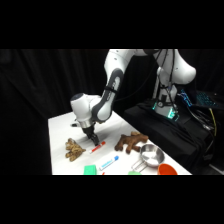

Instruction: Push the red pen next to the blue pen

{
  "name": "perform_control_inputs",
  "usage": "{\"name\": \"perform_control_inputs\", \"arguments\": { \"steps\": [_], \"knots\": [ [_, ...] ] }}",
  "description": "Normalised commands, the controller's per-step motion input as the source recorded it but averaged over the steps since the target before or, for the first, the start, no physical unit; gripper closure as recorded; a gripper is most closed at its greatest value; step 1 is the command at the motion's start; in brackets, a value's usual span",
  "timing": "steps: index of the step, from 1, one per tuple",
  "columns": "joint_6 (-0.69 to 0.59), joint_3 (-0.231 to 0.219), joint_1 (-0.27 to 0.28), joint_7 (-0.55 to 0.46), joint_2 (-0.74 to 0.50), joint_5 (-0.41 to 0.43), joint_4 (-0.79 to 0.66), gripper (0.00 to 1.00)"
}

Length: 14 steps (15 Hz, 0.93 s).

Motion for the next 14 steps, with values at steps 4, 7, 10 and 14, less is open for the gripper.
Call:
{"name": "perform_control_inputs", "arguments": {
  "steps": [4,7,10,14],
  "knots": [
    [0.23,0.020,0.214,0.14,-0.32,-0.060,-0.45,0.00],
    [0.20,-0.005,0.310,0.27,-0.36,-0.137,-0.44,0.00],
    [0.14,-0.040,0.343,0.34,-0.32,-0.193,-0.35,0.00],
    [-0.07,-0.035,0.225,0.31,-0.38,-0.135,-0.26,0.00]
  ]
}}
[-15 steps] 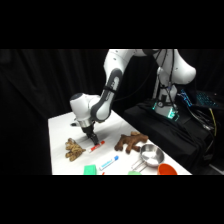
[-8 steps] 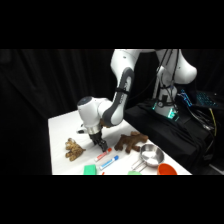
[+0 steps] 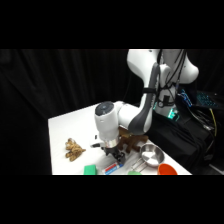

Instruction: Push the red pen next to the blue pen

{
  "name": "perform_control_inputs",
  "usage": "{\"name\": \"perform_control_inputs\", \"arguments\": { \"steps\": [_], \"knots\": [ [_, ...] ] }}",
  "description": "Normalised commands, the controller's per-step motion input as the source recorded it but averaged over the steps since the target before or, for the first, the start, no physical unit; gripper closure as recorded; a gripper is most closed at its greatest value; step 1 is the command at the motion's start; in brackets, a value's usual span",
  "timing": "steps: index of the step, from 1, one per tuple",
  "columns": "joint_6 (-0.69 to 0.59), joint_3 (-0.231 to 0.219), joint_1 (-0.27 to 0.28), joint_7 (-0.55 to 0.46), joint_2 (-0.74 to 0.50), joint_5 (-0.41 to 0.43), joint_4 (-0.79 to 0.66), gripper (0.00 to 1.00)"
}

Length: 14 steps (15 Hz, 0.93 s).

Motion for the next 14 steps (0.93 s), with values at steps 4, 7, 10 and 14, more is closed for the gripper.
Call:
{"name": "perform_control_inputs", "arguments": {
  "steps": [4,7,10,14],
  "knots": [
    [-0.26,-0.027,0.117,0.23,-0.61,-0.126,-0.30,0.00],
    [-0.38,0.019,0.040,0.19,-0.63,-0.080,-0.27,0.00],
    [-0.42,0.066,-0.004,0.19,-0.56,0.010,-0.22,0.00],
    [-0.25,0.069,-0.015,0.17,-0.44,0.021,-0.21,0.00]
  ]
}}
